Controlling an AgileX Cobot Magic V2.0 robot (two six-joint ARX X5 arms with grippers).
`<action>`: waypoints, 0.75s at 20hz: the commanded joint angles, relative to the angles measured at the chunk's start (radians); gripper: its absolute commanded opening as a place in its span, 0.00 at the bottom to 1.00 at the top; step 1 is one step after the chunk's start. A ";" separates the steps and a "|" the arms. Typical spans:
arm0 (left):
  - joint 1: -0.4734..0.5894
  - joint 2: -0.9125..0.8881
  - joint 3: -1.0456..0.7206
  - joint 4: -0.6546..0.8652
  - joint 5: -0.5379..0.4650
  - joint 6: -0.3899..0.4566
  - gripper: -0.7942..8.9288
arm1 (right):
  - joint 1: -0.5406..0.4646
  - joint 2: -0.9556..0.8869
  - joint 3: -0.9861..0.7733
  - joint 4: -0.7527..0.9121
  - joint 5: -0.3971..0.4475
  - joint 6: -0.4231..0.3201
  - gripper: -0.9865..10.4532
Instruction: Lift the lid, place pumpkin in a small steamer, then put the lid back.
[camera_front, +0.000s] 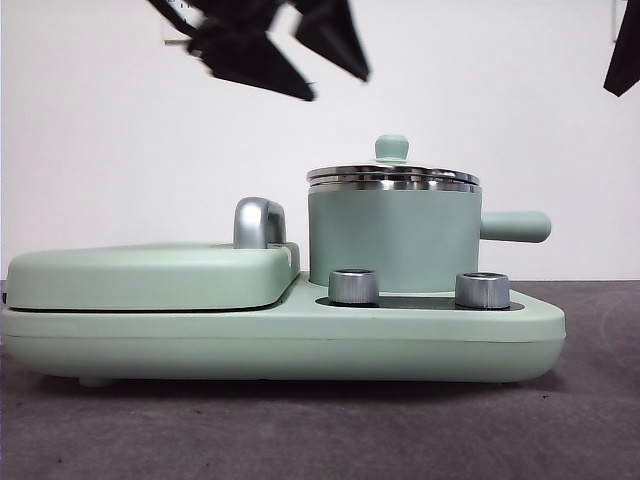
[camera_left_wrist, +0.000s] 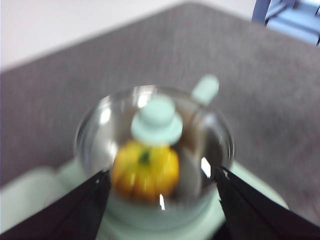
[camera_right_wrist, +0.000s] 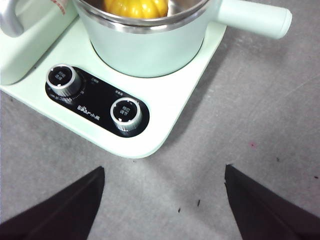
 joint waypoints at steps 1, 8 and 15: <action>0.016 -0.047 0.014 -0.138 -0.001 -0.126 0.43 | 0.007 0.003 0.002 0.023 -0.001 0.002 0.41; 0.031 -0.300 -0.196 -0.207 -0.087 -0.190 0.43 | 0.007 0.003 0.002 0.093 -0.011 -0.001 0.41; 0.031 -0.604 -0.284 -0.428 -0.181 -0.206 0.43 | 0.007 0.003 0.002 0.090 -0.038 0.000 0.37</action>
